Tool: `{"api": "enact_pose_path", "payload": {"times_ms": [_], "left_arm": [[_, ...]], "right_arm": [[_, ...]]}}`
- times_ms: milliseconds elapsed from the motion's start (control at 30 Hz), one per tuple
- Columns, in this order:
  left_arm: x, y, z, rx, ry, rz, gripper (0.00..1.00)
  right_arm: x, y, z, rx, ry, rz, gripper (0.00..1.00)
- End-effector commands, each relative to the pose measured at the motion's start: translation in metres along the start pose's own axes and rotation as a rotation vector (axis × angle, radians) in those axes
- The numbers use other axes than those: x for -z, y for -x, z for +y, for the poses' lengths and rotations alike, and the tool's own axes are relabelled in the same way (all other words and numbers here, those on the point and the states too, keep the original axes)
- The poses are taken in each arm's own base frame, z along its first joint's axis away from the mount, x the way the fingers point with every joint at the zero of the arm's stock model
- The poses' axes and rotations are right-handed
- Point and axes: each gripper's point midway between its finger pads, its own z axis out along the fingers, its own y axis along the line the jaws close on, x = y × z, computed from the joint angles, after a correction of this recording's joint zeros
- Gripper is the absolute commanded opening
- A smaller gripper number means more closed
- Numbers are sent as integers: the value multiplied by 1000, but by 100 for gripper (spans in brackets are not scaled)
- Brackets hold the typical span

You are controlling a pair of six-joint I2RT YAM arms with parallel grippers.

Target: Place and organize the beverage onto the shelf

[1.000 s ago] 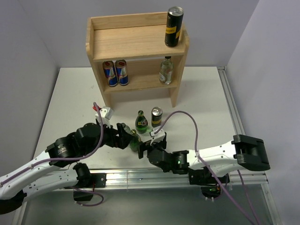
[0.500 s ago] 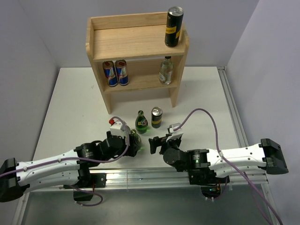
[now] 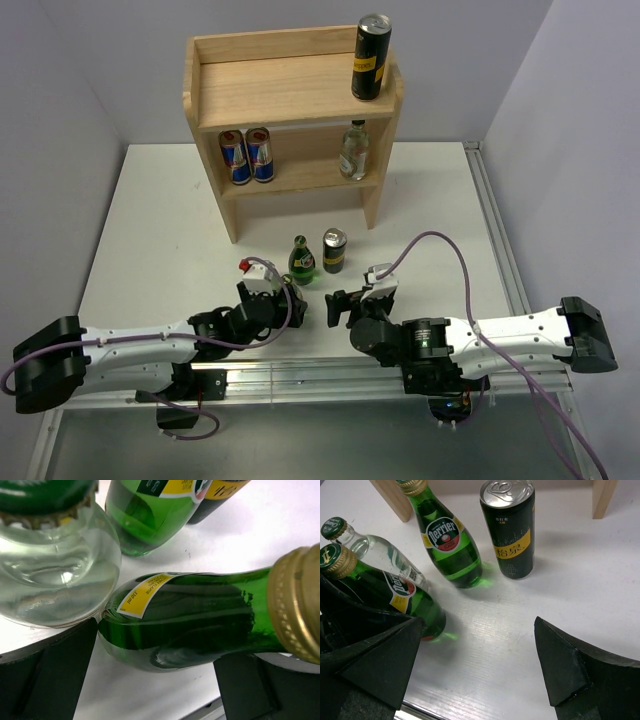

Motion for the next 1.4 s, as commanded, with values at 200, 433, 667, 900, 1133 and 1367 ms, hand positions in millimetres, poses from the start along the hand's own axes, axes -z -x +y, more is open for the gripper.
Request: {"api": "enact_pose_path", "payload": {"times_ms": [200,433,667,900,1133,1367], "left_arm": [[-19,15,-1,43,2,-157,99],[-35,3,12,32,68,-179,99],[-39,10,16,13,96,-228,99],[-44,13,21,-22,139,-262,99],[-53,10,24,-73,171,-277,89],[-58,7,27,-89,195,-277,35]], "right_arm": [[-3,-3,-8,-21,-41,-29,100],[-5,-7,-9,-13,-48,-15,100],[-6,-13,-10,-15,-50,-3,100],[-9,-19,-7,-14,-46,6,100],[-11,-25,-6,-17,-46,11,100],[-12,-28,-7,-21,-47,14,100]]}}
